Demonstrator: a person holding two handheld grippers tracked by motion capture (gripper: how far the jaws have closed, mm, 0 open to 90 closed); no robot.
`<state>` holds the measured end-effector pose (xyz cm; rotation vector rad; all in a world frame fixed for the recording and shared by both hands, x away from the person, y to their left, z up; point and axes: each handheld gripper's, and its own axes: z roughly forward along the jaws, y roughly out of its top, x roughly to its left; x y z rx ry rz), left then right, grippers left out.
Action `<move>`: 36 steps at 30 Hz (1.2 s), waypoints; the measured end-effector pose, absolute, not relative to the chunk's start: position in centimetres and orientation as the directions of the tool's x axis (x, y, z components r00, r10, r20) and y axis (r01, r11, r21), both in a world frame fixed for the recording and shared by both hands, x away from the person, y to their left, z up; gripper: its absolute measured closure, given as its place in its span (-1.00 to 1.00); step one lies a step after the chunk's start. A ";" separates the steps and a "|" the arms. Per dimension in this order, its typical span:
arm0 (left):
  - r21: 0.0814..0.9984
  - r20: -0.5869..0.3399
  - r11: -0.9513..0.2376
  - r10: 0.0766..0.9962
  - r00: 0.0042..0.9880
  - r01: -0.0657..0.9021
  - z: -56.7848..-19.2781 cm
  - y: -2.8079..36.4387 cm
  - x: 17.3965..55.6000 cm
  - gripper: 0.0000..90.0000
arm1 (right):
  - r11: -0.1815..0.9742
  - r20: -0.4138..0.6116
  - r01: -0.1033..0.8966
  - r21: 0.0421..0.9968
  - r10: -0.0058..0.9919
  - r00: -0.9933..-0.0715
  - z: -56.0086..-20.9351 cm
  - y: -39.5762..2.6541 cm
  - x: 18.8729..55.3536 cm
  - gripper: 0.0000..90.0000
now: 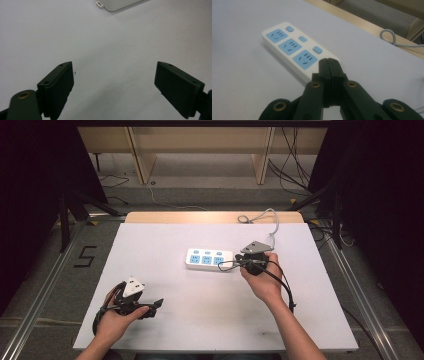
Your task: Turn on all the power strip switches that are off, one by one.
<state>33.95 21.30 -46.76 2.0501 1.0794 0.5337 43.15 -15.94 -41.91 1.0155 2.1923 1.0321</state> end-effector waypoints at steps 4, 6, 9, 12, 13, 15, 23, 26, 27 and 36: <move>0.772 0.022 -0.370 0.828 0.560 0.516 -46.8 21.3 34.0 -0.65 | 0.436 -0.130 0.409 0.801 0.795 -0.593 -41.8 -15.7 43.4 1.00; 0.773 0.021 -0.367 0.830 0.558 0.517 -46.8 21.3 33.9 -0.65 | 0.429 -0.118 0.416 0.802 0.796 -0.593 -41.6 -15.4 43.6 1.00; 0.773 0.021 -0.368 0.829 0.558 0.517 -46.8 21.3 33.9 -0.65 | 0.438 -0.122 0.415 0.797 0.791 -0.599 -41.5 -15.1 43.9 1.00; 0.774 0.021 -0.367 0.830 0.558 0.516 -46.7 21.3 33.9 -0.65 | 0.437 -0.115 0.424 0.793 0.791 -0.601 -41.3 -14.5 44.4 1.00; 0.773 0.020 -0.366 0.830 0.558 0.517 -46.8 21.3 33.9 -0.65 | 0.441 -0.119 0.421 0.793 0.788 -0.604 -41.3 -14.4 44.6 1.00; 0.773 0.019 -0.366 0.830 0.558 0.518 -46.8 21.3 33.9 -0.65 | 0.443 -0.115 0.425 0.789 0.787 -0.607 -41.2 -14.1 44.8 1.00; 0.775 0.019 -0.366 0.829 0.559 0.516 -46.7 21.3 33.9 -0.65 | 0.450 -0.110 0.438 0.778 0.784 -0.611 -41.0 -13.3 45.7 1.00; 0.774 0.020 -0.368 0.828 0.560 0.516 -46.7 21.3 33.9 -0.65 | 0.445 -0.103 0.444 0.777 0.787 -0.609 -41.1 -13.2 46.0 1.00; 0.774 0.020 -0.368 0.828 0.561 0.516 -46.7 21.3 33.9 -0.65 | 0.447 -0.104 0.446 0.775 0.787 -0.609 -41.1 -13.1 46.1 1.00; 0.773 0.021 -0.369 0.828 0.560 0.516 -46.7 21.2 33.9 -0.65 | 0.455 -0.105 0.454 0.766 0.786 -0.610 -40.8 -12.5 46.9 1.00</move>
